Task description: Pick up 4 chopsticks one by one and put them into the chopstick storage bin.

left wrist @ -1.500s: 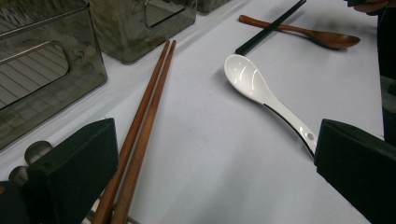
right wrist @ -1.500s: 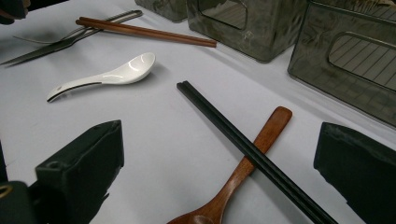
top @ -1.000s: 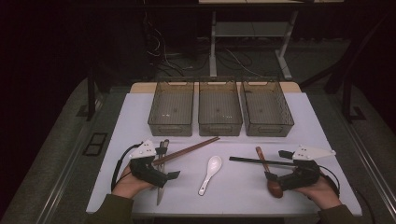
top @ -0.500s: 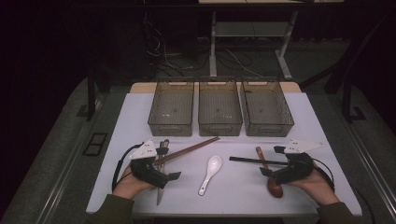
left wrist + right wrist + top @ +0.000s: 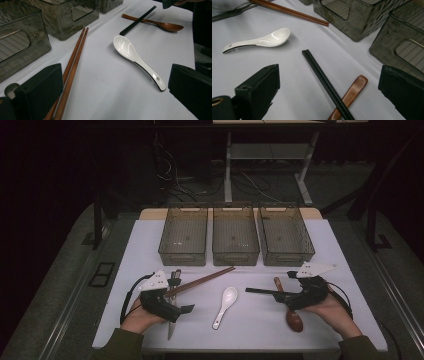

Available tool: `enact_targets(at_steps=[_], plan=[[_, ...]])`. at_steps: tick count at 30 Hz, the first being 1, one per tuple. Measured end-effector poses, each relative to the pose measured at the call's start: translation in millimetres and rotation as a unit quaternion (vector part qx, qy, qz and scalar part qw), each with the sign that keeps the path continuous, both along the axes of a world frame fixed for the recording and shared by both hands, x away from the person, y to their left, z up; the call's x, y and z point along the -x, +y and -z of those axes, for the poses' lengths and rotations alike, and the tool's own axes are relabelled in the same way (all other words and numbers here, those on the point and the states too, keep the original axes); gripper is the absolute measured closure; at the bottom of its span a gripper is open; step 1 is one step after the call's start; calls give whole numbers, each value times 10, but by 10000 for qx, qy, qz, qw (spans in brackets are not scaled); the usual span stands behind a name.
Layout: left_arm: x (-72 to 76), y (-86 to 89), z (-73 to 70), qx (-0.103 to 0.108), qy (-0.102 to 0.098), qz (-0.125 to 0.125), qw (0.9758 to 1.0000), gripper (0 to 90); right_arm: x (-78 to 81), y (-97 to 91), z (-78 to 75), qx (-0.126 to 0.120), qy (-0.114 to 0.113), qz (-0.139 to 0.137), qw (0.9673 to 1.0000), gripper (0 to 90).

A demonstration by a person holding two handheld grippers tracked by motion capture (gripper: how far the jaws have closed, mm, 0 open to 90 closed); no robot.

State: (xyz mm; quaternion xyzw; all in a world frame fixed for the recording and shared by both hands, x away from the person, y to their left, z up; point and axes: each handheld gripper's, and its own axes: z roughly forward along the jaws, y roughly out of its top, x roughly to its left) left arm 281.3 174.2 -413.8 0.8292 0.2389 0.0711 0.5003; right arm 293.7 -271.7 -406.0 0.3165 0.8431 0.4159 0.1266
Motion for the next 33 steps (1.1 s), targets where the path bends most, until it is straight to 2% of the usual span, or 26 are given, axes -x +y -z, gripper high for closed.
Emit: enact_targets(at_steps=[8, 14, 15, 16, 19, 26, 33], plan=[[3, -8, -2, -5, 6, 38, 10000, 0, -141, 81, -6, 209, 196, -202, 9994, 53], [4, -7, 0, -30, -5, 50, 10000, 0, -223, 125, -8, 322, 204, -268, 9989, 64], [6, -13, 2, -34, 11, 54, 10000, 0, -259, 147, -16, 345, 232, -356, 9985, 136], [5, -15, 2, -43, 9, 60, 10000, 0, -277, 153, -21, 327, 236, -450, 9982, 152], [0, -16, 4, -41, 5, 68, 10000, 0, -332, 187, -33, 387, 272, -488, 9977, 155], [6, -22, -3, -17, -14, 64, 10000, 0, -445, 217, -58, 387, 283, -606, 9970, 252], [17, -21, -4, -46, -16, 106, 9999, 0, -434, 236, 40, 606, 533, -812, 9934, 362]])
